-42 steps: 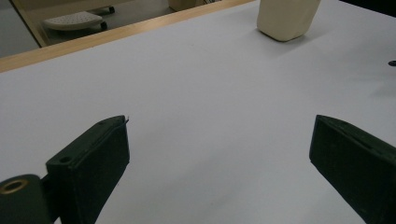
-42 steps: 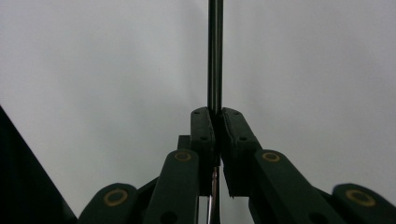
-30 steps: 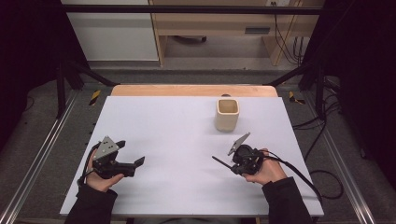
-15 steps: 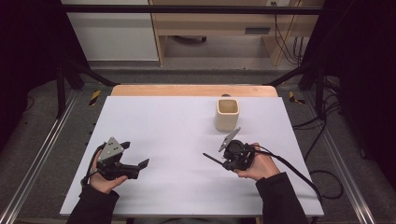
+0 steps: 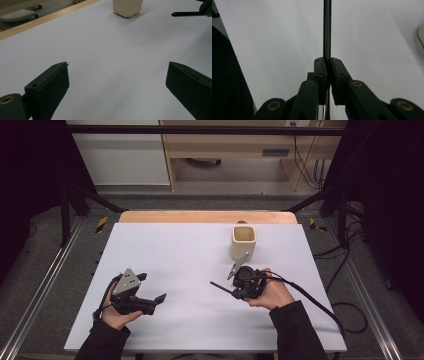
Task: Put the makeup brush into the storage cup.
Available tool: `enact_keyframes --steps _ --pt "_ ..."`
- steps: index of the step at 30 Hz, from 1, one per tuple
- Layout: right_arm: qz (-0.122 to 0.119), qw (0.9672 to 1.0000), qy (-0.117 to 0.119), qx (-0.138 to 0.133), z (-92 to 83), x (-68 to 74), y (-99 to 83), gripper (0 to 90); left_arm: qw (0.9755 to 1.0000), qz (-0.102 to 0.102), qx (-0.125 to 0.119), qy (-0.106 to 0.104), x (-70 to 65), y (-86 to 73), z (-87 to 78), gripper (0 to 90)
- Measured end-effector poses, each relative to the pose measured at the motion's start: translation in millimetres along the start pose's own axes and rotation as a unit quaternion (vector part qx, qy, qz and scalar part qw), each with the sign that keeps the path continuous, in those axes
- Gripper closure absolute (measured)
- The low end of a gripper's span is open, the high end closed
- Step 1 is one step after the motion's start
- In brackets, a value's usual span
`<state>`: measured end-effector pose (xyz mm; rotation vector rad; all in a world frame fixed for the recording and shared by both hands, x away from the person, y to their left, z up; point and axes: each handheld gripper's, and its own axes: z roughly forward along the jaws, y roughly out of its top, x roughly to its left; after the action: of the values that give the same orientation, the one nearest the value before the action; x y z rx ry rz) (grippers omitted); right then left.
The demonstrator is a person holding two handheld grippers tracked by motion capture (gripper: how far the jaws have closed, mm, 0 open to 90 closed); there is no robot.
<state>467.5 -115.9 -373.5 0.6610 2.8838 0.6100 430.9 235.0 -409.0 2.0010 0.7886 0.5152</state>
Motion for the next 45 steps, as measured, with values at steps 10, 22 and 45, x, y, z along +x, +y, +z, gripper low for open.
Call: enact_keyframes --steps 10,22,45 --pt "-0.013 0.9999 0.006 0.009 -0.9 -1.8 11.6 84.2 0.9995 0.028 0.017 -0.005 -10.0 4.0 10.2 4.4" --pt "-0.024 0.9995 0.014 0.012 -0.3 -1.8 19.8 84.2 0.9963 0.073 0.039 -0.020 -25.6 15.1 26.3 4.2" --pt "-0.039 0.9989 0.024 0.010 -5.3 -1.3 21.1 84.2 0.9858 0.148 0.067 -0.043 -52.8 44.3 45.4 4.2"
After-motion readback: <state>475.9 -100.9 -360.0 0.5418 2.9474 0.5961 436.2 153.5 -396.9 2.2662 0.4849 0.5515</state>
